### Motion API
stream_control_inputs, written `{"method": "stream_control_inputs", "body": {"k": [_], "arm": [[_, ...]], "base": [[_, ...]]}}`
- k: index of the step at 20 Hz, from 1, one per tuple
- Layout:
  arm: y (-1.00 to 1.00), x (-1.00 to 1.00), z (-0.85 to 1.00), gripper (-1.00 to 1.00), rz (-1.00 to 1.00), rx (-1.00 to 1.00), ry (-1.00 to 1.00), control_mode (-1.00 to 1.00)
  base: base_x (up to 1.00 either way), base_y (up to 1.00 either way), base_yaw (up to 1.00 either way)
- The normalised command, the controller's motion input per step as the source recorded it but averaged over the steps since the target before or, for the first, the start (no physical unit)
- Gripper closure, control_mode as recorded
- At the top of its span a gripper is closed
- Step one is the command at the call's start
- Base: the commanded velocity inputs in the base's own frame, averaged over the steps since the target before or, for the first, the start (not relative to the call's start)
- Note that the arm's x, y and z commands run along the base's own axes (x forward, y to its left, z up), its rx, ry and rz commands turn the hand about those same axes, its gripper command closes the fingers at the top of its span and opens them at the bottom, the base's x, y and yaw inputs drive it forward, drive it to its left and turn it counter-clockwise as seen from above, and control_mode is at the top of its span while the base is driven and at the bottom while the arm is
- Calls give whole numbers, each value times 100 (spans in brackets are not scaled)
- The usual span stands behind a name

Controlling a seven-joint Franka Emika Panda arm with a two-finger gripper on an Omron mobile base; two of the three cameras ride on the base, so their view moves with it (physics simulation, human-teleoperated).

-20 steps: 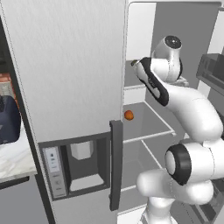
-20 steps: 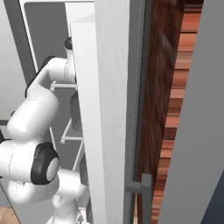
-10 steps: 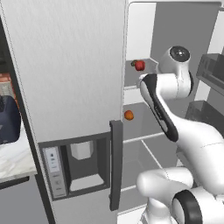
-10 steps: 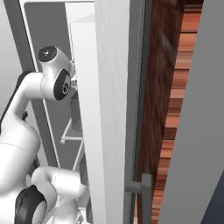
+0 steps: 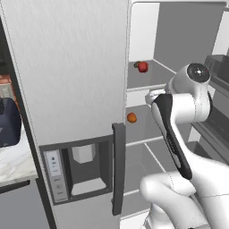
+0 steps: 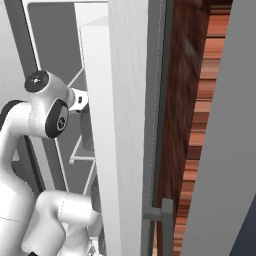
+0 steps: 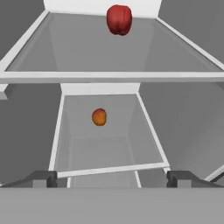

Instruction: Place the bell pepper in the correct fridge rack based on whether it is a fruit or vegetable. Finally, close the fridge door.

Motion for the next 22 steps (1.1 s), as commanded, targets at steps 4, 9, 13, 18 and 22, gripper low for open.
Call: {"method": "stream_control_inputs", "body": {"k": [4, 9, 13, 18, 22], "arm": [[0, -21, 0, -100, 0, 0, 0, -100], [0, 0, 0, -100, 0, 0, 0, -100], [0, 0, 0, -100, 0, 0, 0, -100], [0, -2, 0, -100, 0, 0, 0, 100], [0, 0, 0, -100, 0, 0, 0, 100]], "base": [[0, 0, 0], [0, 0, 0], [0, 0, 0], [-41, 0, 0], [-83, 0, 0]]}}
